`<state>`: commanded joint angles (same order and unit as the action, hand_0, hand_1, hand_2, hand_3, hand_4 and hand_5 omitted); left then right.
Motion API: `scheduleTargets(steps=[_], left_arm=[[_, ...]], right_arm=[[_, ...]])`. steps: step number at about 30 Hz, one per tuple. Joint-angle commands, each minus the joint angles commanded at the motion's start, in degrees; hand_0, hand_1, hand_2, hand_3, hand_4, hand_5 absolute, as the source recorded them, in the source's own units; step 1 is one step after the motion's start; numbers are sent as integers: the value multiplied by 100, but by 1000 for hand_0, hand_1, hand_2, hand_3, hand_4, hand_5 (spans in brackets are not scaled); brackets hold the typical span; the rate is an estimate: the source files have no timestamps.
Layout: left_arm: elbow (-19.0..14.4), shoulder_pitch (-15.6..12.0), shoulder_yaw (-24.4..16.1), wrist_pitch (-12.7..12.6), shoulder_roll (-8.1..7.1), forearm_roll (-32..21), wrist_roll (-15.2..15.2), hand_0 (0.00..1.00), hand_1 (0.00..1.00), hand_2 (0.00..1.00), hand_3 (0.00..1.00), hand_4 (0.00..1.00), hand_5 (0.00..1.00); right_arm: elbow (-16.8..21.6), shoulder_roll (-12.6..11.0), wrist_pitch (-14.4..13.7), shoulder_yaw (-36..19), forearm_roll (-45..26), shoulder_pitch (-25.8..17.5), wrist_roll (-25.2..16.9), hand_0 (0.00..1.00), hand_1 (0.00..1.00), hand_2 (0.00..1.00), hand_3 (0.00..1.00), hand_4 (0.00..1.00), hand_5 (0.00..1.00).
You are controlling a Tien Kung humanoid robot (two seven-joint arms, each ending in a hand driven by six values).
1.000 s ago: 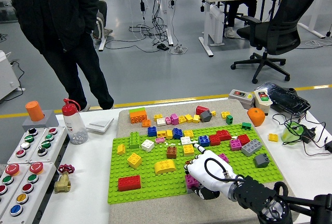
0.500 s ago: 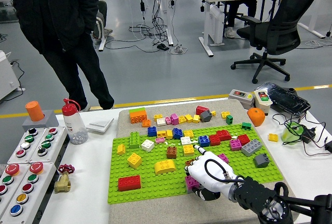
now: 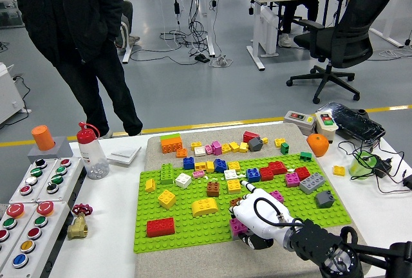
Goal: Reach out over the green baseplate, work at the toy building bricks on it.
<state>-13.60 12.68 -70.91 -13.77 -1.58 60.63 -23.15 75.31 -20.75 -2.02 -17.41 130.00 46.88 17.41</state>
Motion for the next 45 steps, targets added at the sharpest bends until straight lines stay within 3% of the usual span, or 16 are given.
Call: scheduleTargets(steps=[11,30,45], left_arm=[[-2,-3,-6,-3,2,-1,0,634,600,608,445,352,986],[-8,-29,-21,-7,11,20,-11,634,600,608,444,352,987],[-10,-36,-15,-10,11,16,-9,634,600,609,444,353,987]], right_arm=[[8,3,86,-29,0,-2,-7,998,629,622,629,632,300],[-4,23,151,-80,0,-31,-13,998,642,702,758,670,336],[1,26,144,-128,0,-39,-31,998,651,716,777,689,361]])
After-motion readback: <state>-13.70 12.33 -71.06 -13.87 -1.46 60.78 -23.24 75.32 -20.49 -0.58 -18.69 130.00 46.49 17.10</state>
